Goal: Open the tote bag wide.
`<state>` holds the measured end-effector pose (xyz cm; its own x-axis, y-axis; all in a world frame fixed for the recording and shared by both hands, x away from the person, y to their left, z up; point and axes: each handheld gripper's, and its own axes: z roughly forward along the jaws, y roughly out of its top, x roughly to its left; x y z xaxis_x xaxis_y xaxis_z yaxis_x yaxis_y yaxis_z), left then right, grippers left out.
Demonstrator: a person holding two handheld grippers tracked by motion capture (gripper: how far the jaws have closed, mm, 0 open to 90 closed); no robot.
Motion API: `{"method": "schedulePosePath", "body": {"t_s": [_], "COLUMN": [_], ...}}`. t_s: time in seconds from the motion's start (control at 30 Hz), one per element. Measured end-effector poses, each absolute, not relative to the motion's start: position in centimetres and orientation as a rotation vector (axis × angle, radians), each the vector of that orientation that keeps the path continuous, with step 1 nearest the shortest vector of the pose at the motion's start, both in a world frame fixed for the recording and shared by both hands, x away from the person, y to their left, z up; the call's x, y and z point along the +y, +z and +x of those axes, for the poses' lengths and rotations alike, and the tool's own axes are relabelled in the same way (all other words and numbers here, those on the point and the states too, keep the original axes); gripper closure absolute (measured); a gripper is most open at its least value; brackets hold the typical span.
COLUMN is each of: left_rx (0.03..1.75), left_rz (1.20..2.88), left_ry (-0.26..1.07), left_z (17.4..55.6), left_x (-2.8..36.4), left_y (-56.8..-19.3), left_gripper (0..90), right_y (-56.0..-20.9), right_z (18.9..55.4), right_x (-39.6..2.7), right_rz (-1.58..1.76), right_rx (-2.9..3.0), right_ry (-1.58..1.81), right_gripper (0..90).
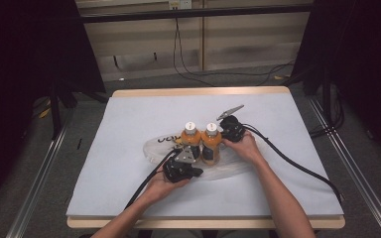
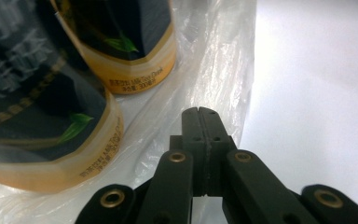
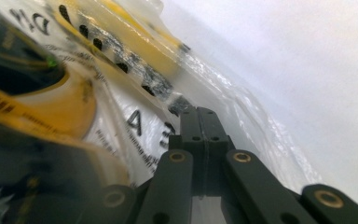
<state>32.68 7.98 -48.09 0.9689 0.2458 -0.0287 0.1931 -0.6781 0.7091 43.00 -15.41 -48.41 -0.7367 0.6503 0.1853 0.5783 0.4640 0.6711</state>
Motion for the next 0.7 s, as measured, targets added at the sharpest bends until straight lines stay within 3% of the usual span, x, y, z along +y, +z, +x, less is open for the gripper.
{"method": "schedulePosePath", "body": {"t_s": [0.7], "left_rx": [0.238], "left_rz": [2.336], "left_ry": [0.012], "left_z": [31.1], "left_x": [8.2], "left_y": [-48.0], "left_gripper": [90.0], "right_y": [-48.7], "right_z": [45.8], "right_x": [-13.9], "right_rz": [1.191], "right_rx": [2.481], "right_ry": [1.110], "right_gripper": [90.0]}}
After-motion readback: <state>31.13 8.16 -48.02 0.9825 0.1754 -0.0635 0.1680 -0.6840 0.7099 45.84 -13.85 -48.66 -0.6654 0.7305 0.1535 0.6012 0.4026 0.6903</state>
